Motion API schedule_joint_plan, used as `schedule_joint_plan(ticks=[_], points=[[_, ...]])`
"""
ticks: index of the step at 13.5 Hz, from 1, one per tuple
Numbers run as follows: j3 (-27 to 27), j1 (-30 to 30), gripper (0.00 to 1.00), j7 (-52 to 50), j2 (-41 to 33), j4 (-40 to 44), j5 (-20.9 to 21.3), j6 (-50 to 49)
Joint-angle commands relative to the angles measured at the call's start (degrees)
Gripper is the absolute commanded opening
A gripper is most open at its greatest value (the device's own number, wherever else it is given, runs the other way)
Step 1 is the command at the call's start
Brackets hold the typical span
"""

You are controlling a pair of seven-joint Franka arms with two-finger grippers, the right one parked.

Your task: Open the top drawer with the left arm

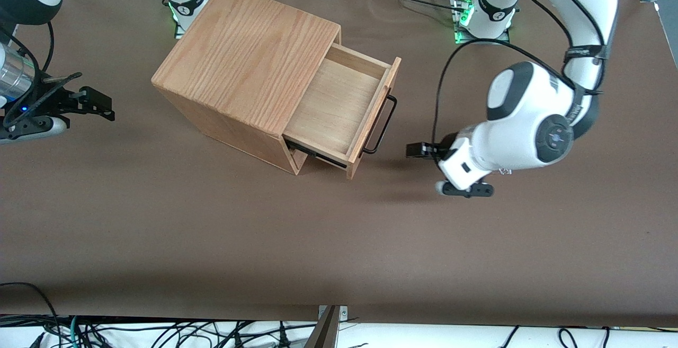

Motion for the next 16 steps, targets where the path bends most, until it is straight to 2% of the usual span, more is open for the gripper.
schedule_joint_plan(ticks=[1, 2, 4, 8, 10, 12, 16], points=[[-0.35, 1.78, 1.0, 0.76, -1.86, 0.31, 2.83, -3.42], [-0.35, 2.65, 1.0, 0.94, -1.94, 0.22, 5.8, -3.42], [-0.35, 4.85, 1.0, 1.9, -1.86, -0.31, 8.9, -3.42], [0.43, 9.69, 1.0, 12.07, -2.82, -1.27, 9.87, -3.42], [2.63, 12.23, 1.0, 19.98, -8.94, -8.0, 10.23, -0.8], [7.27, 11.72, 1.0, 23.08, -17.46, -17.4, 10.14, 4.47], [10.89, 11.46, 1.0, 26.67, -27.49, -21.48, 10.4, 4.67]])
